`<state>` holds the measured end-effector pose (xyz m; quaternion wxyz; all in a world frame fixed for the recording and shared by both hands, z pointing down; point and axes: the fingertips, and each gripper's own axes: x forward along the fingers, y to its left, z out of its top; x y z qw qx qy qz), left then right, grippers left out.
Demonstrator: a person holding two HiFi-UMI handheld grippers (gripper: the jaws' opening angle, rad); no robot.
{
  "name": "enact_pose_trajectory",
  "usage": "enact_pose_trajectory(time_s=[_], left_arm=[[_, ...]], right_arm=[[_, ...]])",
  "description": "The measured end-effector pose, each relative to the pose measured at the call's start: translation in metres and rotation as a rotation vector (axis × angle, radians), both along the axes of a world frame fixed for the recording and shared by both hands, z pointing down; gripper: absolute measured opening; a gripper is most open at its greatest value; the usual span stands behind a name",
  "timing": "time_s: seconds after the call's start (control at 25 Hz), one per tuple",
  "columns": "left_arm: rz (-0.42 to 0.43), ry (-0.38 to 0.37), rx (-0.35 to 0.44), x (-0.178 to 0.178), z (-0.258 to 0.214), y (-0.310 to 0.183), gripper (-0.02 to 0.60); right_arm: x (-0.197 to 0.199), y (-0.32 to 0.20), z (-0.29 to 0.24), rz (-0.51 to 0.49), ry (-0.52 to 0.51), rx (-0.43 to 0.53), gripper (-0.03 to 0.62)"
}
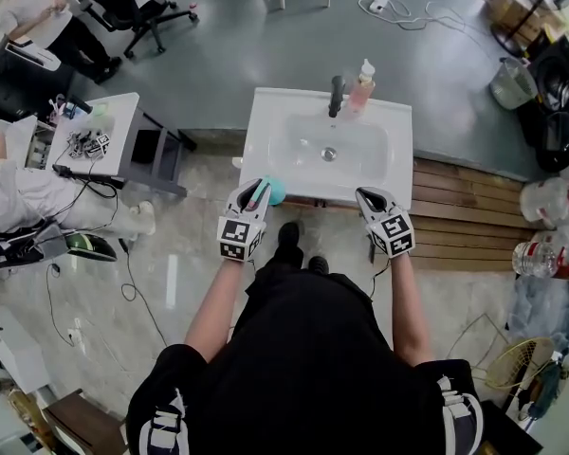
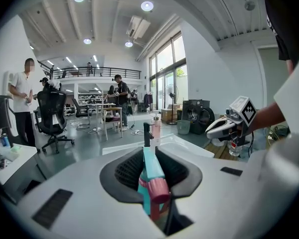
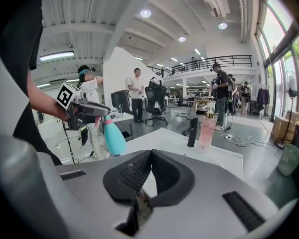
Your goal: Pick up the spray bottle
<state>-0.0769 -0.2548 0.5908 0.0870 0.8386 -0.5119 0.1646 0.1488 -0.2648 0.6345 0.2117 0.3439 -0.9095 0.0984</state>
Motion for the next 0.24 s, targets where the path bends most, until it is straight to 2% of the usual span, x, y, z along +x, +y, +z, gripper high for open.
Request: enact_pose_trajectory(time_s=[0.24], left_arm=[[-0.006, -0.001, 0.006, 0.002, -0.003, 0.015, 0.089]], right_arm=[[0.003, 0.012, -0.003, -0.011, 0.008, 0.008, 0.015]])
